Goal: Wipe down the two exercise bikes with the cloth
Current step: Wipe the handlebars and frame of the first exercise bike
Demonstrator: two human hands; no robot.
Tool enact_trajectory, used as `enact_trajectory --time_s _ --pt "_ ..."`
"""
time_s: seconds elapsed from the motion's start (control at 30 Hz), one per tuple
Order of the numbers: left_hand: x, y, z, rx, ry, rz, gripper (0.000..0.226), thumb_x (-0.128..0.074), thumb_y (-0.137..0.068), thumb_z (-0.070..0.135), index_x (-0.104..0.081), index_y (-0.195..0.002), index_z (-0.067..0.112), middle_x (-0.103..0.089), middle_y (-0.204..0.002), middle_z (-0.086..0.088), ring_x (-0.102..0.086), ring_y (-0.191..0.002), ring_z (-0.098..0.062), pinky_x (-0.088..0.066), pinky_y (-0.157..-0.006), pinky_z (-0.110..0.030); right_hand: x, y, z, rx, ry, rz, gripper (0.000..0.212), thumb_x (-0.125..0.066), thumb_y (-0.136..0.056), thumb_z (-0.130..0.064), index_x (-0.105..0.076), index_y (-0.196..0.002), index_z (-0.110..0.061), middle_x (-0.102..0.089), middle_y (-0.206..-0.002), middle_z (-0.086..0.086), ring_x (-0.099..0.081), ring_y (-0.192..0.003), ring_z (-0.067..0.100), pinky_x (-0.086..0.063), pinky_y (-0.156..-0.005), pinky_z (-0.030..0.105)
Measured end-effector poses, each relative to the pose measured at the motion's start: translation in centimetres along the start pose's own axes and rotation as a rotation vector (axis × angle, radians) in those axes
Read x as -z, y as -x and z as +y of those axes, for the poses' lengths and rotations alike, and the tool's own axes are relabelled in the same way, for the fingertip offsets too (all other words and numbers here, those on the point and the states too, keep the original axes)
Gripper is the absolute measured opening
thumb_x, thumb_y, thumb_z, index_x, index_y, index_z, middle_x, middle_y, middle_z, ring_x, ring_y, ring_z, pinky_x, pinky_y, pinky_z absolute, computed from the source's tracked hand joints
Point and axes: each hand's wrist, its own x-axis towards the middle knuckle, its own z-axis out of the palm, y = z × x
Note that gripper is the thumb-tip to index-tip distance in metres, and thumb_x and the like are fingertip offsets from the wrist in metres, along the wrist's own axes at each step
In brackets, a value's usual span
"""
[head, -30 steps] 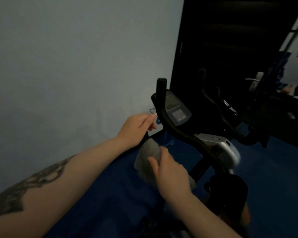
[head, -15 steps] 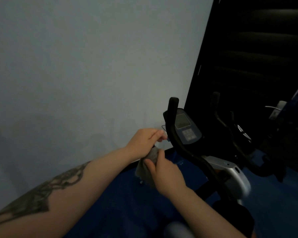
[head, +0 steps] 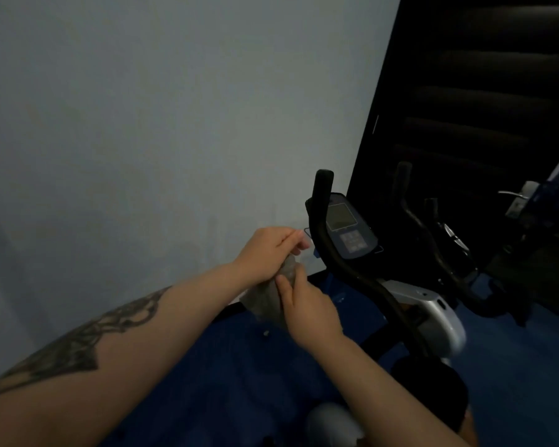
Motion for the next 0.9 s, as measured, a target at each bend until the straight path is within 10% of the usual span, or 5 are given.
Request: enact_trajectory --time_s 0.3,0.5,0.63,0.77,0.9 --pt "-0.1 0.0 0.1 -0.012 -0.031 0.004 0.033 -0.043 -0.103 0.029 -0.072 -0.093 0.019 -0.070 -0.087 0.009 -0.067 -0.081 -0.006 -0.049 -0.071 -0.013 1.0 0.0 0.8 -0.052 -0.316 -0.120 0.043 -0.025 -0.102 -0.050 -0.048 -0.113 -0.016 -0.063 -0.101 0.006 -0.060 -0.092 0.021 -0.050 -0.085 0.043" --pt "0.1 0.1 0.0 0.006 -0.067 -0.017 0.032 -0.044 -0.102 0.029 -0.072 -0.094 0.017 -0.072 -0.093 0.004 -0.068 -0.080 -0.005 -0.050 -0.079 -0.019 0.2 5.3 3.8 0.061 0.134 0.005 0.053 -0.007 -0.092 -0.064 -0.021 -0.136 -0.037 -0.060 -0.094 -0.011 -0.058 -0.073 0.011 -0.039 -0.060 0.029" --pt "0.0 0.1 0.5 0.003 -0.077 0.001 0.031 -0.044 -0.103 0.027 -0.071 -0.092 0.018 -0.072 -0.092 0.002 -0.068 -0.080 -0.008 -0.051 -0.077 -0.021 0.7 1.8 1.6 -0.115 -0.137 -0.107 0.049 -0.012 -0.100 -0.056 -0.043 -0.119 -0.025 -0.061 -0.102 0.001 -0.057 -0.091 0.019 -0.047 -0.082 0.040" --pt "0.3 0.3 0.8 -0.006 -0.087 -0.018 0.030 -0.045 -0.102 0.026 -0.071 -0.091 0.018 -0.070 -0.090 0.007 -0.067 -0.078 -0.005 -0.050 -0.077 -0.022 -0.2 3.3 1.9 0.011 0.192 0.080 0.040 -0.018 -0.103 -0.044 -0.035 -0.133 -0.023 -0.057 -0.101 -0.005 -0.047 -0.071 0.012 -0.036 -0.058 0.030" --pt "-0.2 0.5 0.7 -0.059 -0.212 0.062 0.030 -0.046 -0.101 0.026 -0.071 -0.089 0.018 -0.068 -0.089 0.006 -0.064 -0.083 -0.010 -0.048 -0.079 -0.027 -0.5 8.7 5.0 0.019 0.245 0.140 0.050 -0.024 -0.103 -0.044 -0.021 -0.149 -0.026 -0.054 -0.125 -0.007 -0.049 -0.109 0.009 -0.036 -0.095 0.023"
